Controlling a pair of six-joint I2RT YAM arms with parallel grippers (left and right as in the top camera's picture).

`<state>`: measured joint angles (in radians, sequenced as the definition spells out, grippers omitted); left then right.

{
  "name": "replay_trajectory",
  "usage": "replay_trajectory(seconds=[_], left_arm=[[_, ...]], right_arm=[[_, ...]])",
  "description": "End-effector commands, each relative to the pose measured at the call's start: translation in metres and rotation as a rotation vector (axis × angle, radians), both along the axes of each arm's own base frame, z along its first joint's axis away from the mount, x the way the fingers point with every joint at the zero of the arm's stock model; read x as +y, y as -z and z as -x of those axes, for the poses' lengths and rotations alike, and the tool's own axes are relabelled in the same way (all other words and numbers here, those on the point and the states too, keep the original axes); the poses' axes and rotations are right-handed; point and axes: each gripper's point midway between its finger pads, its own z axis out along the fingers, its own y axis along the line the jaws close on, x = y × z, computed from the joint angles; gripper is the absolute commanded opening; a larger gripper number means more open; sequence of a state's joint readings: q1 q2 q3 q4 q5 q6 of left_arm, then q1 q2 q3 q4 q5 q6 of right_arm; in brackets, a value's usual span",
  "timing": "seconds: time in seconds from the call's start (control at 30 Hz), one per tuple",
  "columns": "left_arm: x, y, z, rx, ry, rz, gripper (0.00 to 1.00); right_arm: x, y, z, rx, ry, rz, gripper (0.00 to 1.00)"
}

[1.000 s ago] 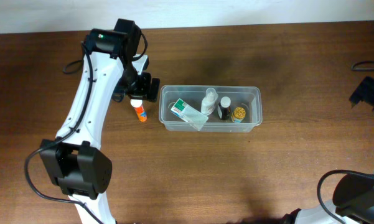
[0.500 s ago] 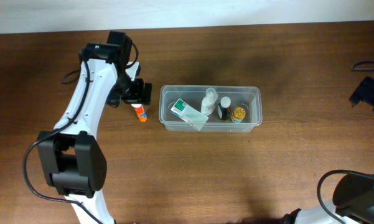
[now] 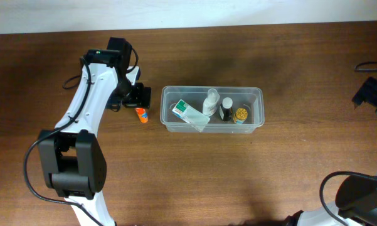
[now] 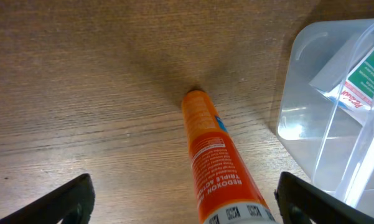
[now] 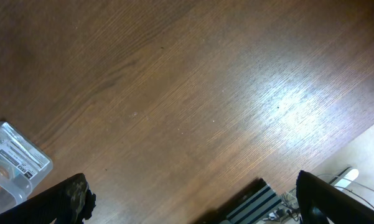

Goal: Pack container
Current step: 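Raise left gripper and move it over the orange tube, then lower left gripper and grasp the orange tube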

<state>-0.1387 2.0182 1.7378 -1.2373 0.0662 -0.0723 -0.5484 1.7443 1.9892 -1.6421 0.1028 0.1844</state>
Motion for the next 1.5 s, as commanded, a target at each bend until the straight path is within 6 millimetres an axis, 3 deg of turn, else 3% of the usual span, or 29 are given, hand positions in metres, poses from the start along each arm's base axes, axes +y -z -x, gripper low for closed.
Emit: replay_trajectory(seconds=[0.0,0.47,0.57,0.87,1.47], left_arm=[[0.002,0.006,0.003,0.009,0.001,-0.005,0.89],[0.003,0.025,0.007,0.022,0.001,-0.007,0.89],[0.003,0.027,0.005,0.017,0.002,-0.006,0.82],[0.002,0.035,0.003,0.020,0.002,-0.007,0.80],[0.002,0.034,0.002,0.017,0.003,-0.006,0.44]], right_arm=[[0.000,0.003,-0.001,0.002,0.009,-0.010,0.98],[0.000,0.003,-0.001,0.002,0.009,-0.010,0.98],[0.000,0.003,-0.001,0.002,0.009,-0.009,0.98],[0.000,0.003,-0.001,0.002,0.009,-0.010,0.98],[0.000,0.003,-0.001,0.002,0.009,-0.010,0.98]])
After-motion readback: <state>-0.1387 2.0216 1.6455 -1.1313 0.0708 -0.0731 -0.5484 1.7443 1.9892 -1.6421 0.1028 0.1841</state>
